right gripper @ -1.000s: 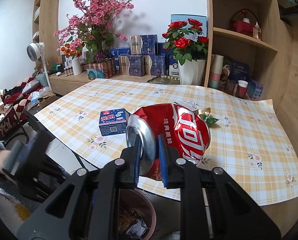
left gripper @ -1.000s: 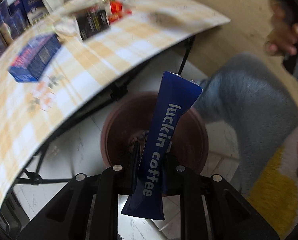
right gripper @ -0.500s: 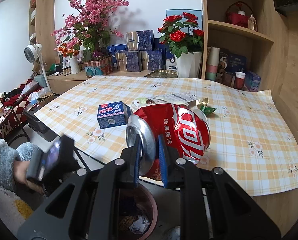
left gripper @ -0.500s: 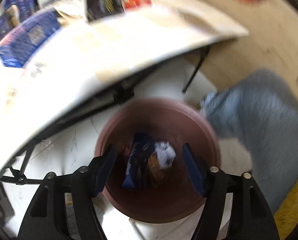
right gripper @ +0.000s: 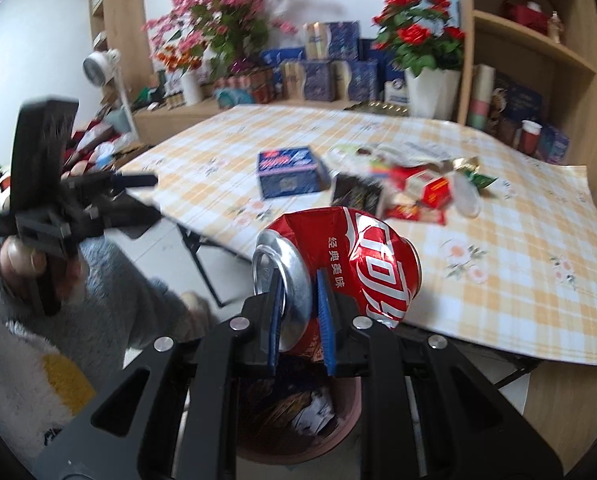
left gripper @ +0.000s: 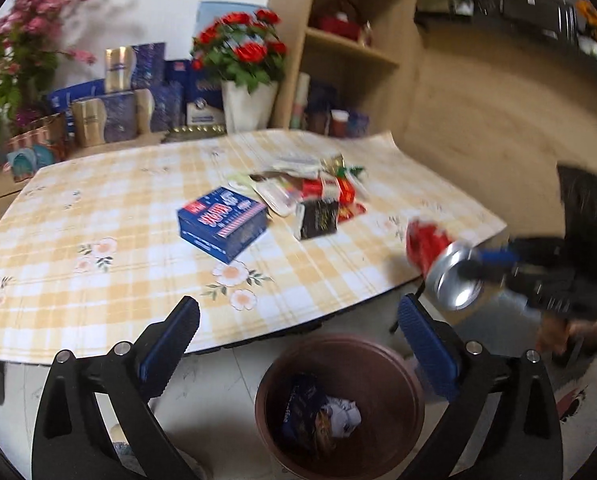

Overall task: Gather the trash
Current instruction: 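Carry the red can over the bin and open the right gripper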

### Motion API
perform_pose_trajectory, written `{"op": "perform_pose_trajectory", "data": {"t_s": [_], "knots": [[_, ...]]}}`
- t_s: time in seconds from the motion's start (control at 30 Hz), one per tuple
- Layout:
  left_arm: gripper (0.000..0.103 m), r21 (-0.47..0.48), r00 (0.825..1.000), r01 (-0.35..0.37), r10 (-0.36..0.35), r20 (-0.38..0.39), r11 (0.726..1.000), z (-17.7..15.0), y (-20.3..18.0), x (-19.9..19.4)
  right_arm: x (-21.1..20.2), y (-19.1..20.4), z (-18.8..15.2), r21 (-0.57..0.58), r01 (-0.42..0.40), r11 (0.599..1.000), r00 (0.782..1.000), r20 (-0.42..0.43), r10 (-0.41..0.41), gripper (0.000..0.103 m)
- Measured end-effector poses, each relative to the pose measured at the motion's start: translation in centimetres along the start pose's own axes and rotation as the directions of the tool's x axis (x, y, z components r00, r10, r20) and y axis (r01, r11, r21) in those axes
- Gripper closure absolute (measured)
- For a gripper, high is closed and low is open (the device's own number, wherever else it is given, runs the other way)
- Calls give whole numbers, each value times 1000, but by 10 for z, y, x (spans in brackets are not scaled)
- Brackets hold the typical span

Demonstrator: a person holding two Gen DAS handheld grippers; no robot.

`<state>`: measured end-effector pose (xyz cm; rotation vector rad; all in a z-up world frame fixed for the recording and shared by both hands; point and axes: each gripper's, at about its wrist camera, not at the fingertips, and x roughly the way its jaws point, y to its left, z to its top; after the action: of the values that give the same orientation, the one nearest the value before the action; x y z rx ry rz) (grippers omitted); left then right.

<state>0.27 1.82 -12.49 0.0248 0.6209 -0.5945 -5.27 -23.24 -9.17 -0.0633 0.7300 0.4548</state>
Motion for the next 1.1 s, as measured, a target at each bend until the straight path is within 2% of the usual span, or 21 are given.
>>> {"op": "perform_pose_trajectory", "data": {"t_s": [0.17,0.4,0.67,0.9,1.0,1.1], "knots": [[6,0,998,-53,53,43,999,-9,4,-10,12,15,-17,0,-42,999,997,-66,42,83],[6,-45,992,-101,104,69,994,-21,14,-15,37,33,-37,-34,-102,994,976,-195,93,83],[6,-63,988,-127,133,83,990,-25,18,-17,73,40,-48,-35,-150,988,931,-341,129,83],[6,-57,992,-107,111,58,993,-28,16,-11,113,48,-57,-39,-174,984,882,-451,138,83],[6,-64,993,-107,110,46,992,-29,18,-8,129,42,-61,-1,-157,988,869,-475,137,83],[6,-70,993,-115,118,32,991,-29,19,-5,137,35,-63,39,-141,989,865,-481,142,83]]}}
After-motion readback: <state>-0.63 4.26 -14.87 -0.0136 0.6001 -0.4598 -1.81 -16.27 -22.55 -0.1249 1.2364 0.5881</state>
